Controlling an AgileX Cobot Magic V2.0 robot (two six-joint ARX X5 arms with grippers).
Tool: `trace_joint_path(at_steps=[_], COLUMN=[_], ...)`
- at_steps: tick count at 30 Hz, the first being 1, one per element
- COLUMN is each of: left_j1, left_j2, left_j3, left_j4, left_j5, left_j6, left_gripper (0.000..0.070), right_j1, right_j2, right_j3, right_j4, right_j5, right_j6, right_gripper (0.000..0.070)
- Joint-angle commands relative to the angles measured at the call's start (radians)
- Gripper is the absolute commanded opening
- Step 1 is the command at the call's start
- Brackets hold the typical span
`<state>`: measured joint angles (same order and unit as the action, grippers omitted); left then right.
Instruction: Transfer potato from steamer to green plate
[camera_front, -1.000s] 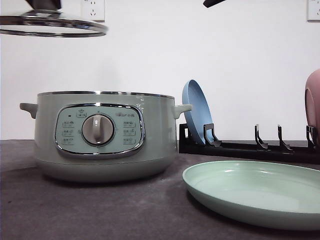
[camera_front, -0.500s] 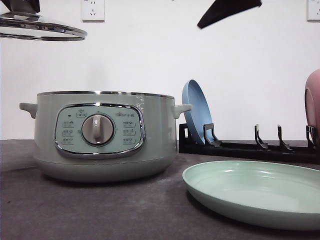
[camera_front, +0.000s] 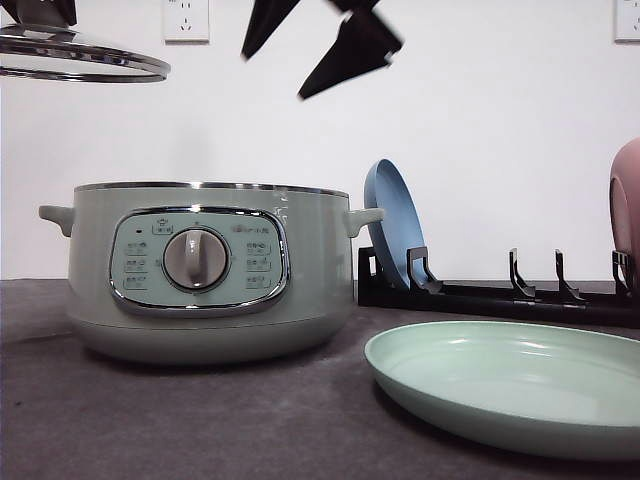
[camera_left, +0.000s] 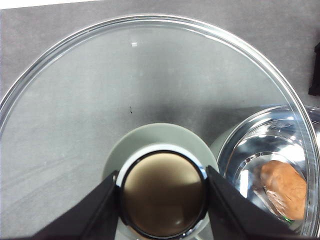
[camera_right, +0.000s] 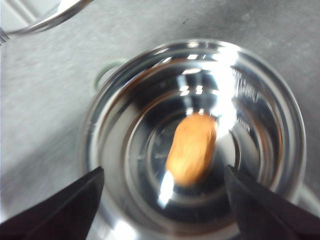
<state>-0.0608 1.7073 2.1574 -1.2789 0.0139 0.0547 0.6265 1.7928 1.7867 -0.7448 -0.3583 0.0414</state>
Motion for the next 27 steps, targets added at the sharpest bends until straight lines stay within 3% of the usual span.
trace_joint_path(at_steps=[1, 8, 17, 27], left_j1=[0.003, 0.008, 0.008, 0.008], left_j2=[-0.002, -0.002, -0.002, -0.002], left_j3=[0.046, 0.046, 0.046, 0.046], left_j4=[0.037, 0.037, 0.035, 0.028], left_j5=[0.0, 0.0, 0.0, 0.0], left_j6=[0.012, 0.012, 0.012, 0.012], left_gripper=[0.0009, 0.0009, 0.0009, 0.0009], right_j1=[0.013, 0.04, 0.081, 0.085], right_j2=[0.068, 0.227, 0.35, 0.414], right_j3=[0.055, 0.148, 0.16, 0.16], right_j4=[0.012, 0.059, 0.121, 0.117], right_j5=[0.014, 0.056, 0.175, 0.203], right_j6=[-0.001, 0.0, -0.004, 0.0], right_gripper=[0.0495, 0.0508, 0.0508, 0.0509])
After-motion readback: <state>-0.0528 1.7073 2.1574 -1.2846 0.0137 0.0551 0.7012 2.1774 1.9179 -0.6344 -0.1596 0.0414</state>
